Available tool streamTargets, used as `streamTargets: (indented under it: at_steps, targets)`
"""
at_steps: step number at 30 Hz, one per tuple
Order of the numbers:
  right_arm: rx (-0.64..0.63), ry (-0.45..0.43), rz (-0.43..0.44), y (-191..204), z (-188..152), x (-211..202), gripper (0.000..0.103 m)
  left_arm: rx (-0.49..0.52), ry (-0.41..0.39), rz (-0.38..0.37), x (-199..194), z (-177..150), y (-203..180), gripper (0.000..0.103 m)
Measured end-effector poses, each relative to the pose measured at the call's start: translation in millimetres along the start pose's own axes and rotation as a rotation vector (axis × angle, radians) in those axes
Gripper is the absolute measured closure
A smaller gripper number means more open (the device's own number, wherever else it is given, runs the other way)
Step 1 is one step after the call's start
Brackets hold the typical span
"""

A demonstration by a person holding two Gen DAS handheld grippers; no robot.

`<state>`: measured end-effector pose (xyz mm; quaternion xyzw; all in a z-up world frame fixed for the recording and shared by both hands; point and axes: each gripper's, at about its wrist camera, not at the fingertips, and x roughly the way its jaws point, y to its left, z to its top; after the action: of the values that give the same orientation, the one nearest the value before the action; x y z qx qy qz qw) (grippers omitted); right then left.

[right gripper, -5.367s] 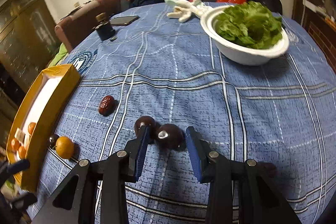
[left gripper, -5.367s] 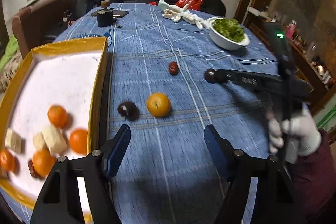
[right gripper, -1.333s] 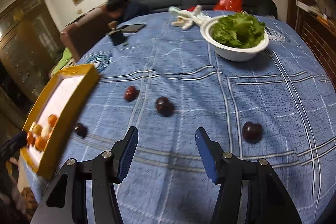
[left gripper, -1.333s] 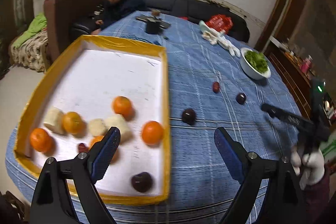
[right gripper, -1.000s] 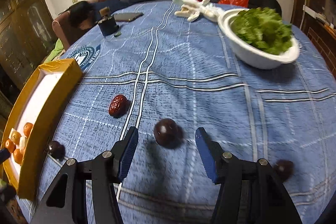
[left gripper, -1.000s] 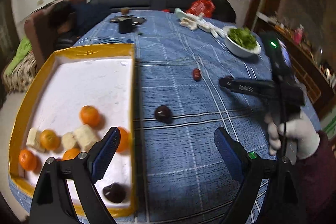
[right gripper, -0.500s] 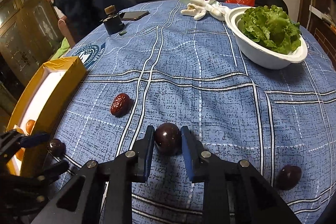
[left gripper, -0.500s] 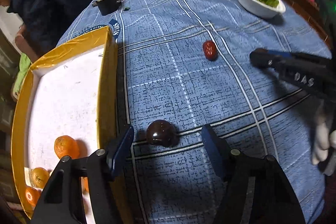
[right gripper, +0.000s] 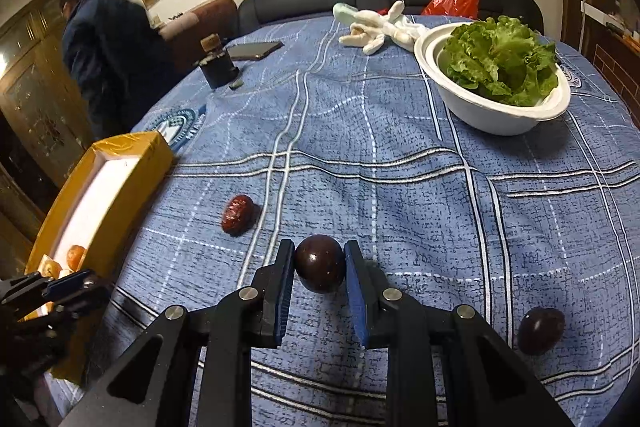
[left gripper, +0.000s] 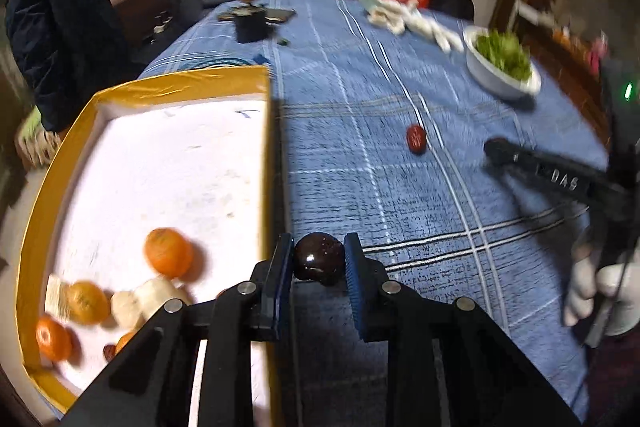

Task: Organize fruits
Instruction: 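Carry both plums over the tray and open both tools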

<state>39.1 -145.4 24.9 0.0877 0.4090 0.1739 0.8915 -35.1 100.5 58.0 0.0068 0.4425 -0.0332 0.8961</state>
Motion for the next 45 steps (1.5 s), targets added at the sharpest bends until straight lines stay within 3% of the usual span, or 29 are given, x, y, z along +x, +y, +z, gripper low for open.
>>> streamTargets:
  at_steps: [2, 6, 11, 16, 21, 23, 25, 27, 30, 31, 32, 34, 38, 40, 45]
  targets:
    - [-0.002, -0.013, 0.018, 2.2, 0.0, -3.9, 0.075, -0.062, -0.019, -0.062, -12.7, -3.4, 16.3, 0.078]
    - [0.000, -0.018, 0.116, 12.7, -1.8, -10.9, 0.075, -0.147, -0.063, -0.054, -32.5, -9.0, 46.2, 0.078]
    - [-0.038, 0.001, 0.171, 46.8, -5.9, -14.7, 0.075, -0.218, -0.107, -0.018, -55.1, -18.3, 82.6, 0.078]
    - [-0.103, 0.057, 0.278, 107.5, -14.9, -10.6, 0.075, -0.311, -0.107, 0.027, -56.0, -31.3, 120.8, 0.078]
    - [-0.206, 0.101, 0.321, 168.3, -18.4, 1.3, 0.075, -0.370, -0.080, 0.022, -51.0, -47.3, 141.8, 0.077]
    - [-0.244, 0.113, 0.324, 187.9, -19.3, 7.3, 0.075, -0.390, -0.079, 0.009, -51.6, -50.9, 146.9, 0.072]
    - [-0.284, 0.119, 0.311, 207.2, -19.7, 14.2, 0.075, -0.403, -0.091, -0.002, -56.6, -53.3, 151.1, 0.051]
    - [-0.317, 0.121, 0.285, 222.4, -19.5, 22.3, 0.075, -0.406, -0.115, 0.000, -62.0, -53.3, 153.1, 0.041]
    - [-0.346, 0.112, 0.236, 235.6, -20.7, 31.1, 0.074, -0.406, -0.151, 0.003, -72.8, -55.2, 157.2, 0.036]
    - [-0.345, 0.119, 0.228, 238.3, -21.3, 34.8, 0.067, -0.409, -0.159, 0.002, -76.1, -56.5, 159.3, 0.033]
    - [-0.336, 0.127, 0.230, 238.4, -18.5, 40.4, 0.051, -0.414, -0.167, 0.001, -79.0, -57.9, 161.8, 0.033]
    - [-0.323, 0.119, 0.229, 238.5, -18.4, 41.4, 0.036, -0.420, -0.175, 0.001, -81.4, -58.7, 165.0, 0.031]
    - [-0.321, 0.094, 0.214, 238.8, -16.0, 35.7, 0.036, -0.434, -0.188, 0.008, -85.5, -61.2, 170.0, 0.026]
    - [-0.307, 0.080, 0.212, 233.8, -12.7, 30.1, 0.036, -0.426, -0.193, 0.031, -87.2, -61.6, 168.0, 0.018]
    - [-0.274, 0.050, 0.187, 206.7, -12.6, 10.8, 0.036, -0.391, -0.198, 0.068, -90.1, -60.1, 151.9, 0.013]
